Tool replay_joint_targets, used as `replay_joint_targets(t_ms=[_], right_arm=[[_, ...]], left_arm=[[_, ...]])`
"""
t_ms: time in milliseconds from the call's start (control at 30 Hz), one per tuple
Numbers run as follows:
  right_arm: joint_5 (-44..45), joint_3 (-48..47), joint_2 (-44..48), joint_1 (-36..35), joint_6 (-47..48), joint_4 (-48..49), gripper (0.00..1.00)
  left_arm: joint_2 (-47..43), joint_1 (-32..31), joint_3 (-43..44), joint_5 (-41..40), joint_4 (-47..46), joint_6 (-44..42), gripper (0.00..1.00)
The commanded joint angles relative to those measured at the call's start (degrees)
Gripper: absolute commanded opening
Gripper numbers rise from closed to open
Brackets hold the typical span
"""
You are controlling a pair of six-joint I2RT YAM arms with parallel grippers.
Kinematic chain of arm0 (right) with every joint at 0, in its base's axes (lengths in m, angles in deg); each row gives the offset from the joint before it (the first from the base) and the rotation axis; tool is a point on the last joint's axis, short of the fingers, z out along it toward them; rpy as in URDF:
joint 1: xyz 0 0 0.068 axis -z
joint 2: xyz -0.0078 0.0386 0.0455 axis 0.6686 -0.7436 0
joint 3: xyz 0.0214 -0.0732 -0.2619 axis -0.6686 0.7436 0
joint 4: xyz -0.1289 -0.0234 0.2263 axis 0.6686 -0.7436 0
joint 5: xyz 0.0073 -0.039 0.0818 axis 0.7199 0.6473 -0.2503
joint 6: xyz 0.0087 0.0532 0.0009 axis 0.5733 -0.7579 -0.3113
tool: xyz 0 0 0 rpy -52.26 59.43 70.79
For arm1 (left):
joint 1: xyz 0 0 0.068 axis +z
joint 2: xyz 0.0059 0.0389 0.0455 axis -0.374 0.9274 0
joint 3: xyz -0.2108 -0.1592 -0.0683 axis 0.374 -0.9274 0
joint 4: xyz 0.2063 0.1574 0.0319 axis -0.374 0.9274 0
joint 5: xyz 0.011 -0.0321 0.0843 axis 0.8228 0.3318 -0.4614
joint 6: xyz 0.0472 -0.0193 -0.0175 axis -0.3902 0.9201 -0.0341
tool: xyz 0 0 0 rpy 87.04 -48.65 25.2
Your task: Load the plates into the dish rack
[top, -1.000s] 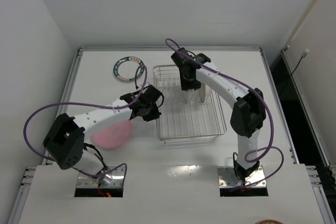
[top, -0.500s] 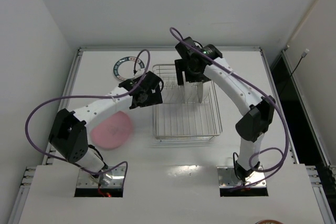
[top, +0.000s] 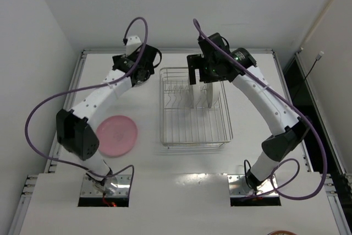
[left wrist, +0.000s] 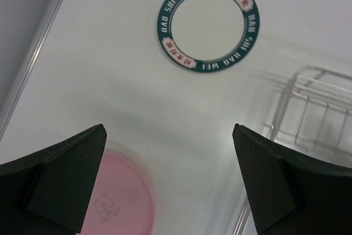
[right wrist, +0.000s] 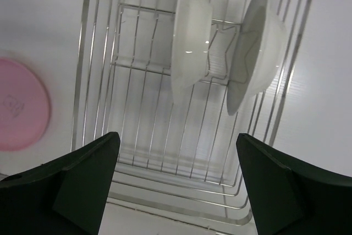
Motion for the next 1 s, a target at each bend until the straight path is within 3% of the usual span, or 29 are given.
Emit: replay_joint_targets(t_ms=[0, 133, 200, 367, 733, 933, 967], right_arm=[[-6.9, 5.1, 2.0, 0.2, 2.5, 4.0, 0.85], [-10.0, 10.9, 5.4, 0.2, 4.6, 7.6, 0.85], [-13.4, 14.3, 6.4, 0.7, 6.4, 9.7, 0.85], [-14.8, 16.6, 6.4, 1.3, 7.1, 9.7, 0.85], [-18.6, 14.7, 4.8, 1.9, 7.8, 9.2, 0.85], [-20.5, 16.0, 4.8, 1.9, 7.8, 9.7, 0.85], [-20.5, 16.0, 4.8, 1.9, 7.8, 9.7, 0.85]], left_arm=[[9.8, 6.7, 4.2, 2.6, -0.7, -2.3, 1.00], [19.0, 10.2, 11.5, 13.6, -4.8, -5.1, 1.00], [26.2, 11.9, 17.1, 17.4, -4.8, -5.1, 1.00], [34.2, 13.2, 25.0, 23.6, -5.9, -5.1, 1.00], [46.0, 13.2, 28.1, 26.6, -7.7, -5.2, 1.00], [48.0, 15.1, 27.5, 24.7, -6.3, -4.7, 1.00], [48.0, 15.1, 27.5, 25.5, -6.3, -4.7, 0.96]])
